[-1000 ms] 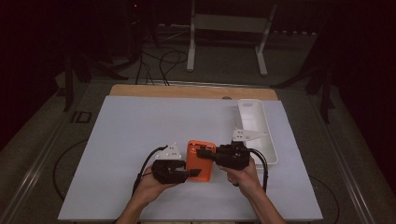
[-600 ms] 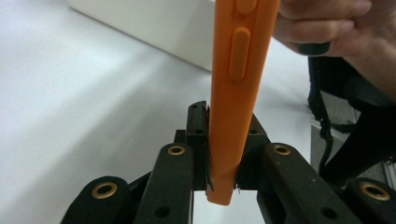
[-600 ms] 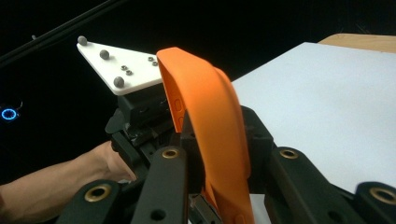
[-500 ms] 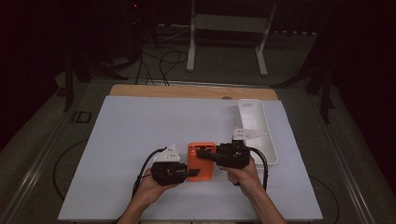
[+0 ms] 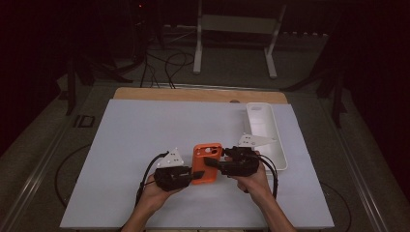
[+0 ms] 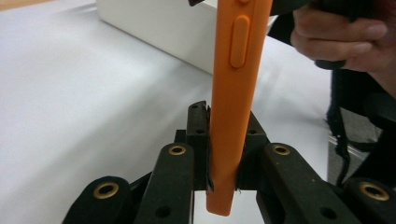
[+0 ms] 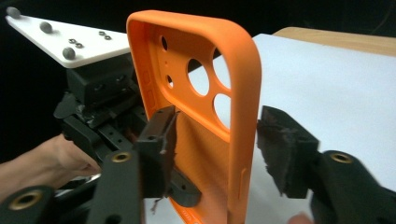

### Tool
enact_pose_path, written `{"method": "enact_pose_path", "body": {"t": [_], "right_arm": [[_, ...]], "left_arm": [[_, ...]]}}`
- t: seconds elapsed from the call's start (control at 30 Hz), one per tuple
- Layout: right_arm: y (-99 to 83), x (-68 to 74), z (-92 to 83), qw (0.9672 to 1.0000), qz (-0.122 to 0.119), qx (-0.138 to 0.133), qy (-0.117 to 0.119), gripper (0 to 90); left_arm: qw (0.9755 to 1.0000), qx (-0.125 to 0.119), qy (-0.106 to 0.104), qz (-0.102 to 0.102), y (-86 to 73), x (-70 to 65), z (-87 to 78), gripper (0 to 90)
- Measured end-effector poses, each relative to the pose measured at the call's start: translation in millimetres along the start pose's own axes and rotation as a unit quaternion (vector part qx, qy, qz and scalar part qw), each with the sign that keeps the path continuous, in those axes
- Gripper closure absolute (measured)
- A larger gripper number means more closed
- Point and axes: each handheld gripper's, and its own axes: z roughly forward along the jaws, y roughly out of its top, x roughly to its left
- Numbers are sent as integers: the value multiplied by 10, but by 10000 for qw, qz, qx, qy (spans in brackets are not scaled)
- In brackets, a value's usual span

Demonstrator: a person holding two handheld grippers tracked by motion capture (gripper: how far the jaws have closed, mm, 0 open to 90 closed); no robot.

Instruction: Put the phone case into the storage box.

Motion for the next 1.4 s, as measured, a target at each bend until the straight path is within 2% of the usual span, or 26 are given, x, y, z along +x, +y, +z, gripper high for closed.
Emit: {"method": "enact_pose_path", "body": {"t": [0.17,0.37,0.47,0.53,0.63,0.73,0.87,0.9,1.07,1.23,1.4], "right_arm": [[-4,52,-6,9991,-135,50,-397,343],[-13,90,-22,9966,-210,119,-793,296],[-16,98,-42,9957,-223,93,-892,287],[-16,122,-62,9938,-314,42,-1066,281],[-22,149,-65,9924,-332,13,-1181,253],[-34,180,-42,9897,-405,37,-1369,218],[-45,208,-4,9882,-468,61,-1458,194],[-48,215,8,9878,-480,74,-1483,185],[-65,247,76,9858,-493,73,-1602,133],[-66,250,105,9846,-462,36,-1686,101],[-67,256,138,9850,-426,32,-1675,102]], "left_arm": [[9998,-6,179,-49,1,-1,-2,805],[9986,-89,509,-84,0,2,-32,806],[9980,-129,603,-128,-3,1,-48,805],[9973,-161,692,-169,-10,0,-61,805],[9962,-197,827,-208,-20,-6,-66,805],[9949,-244,941,-280,-31,-6,-60,805],[9934,-279,1054,-352,-37,-8,-44,805],[9920,-300,1159,-393,-40,-14,-27,805],[9882,-314,1417,-481,-51,-17,-7,804],[9826,-353,1756,-493,-60,-29,6,804],[9805,-276,1897,-442,-69,-40,27,804]]}}
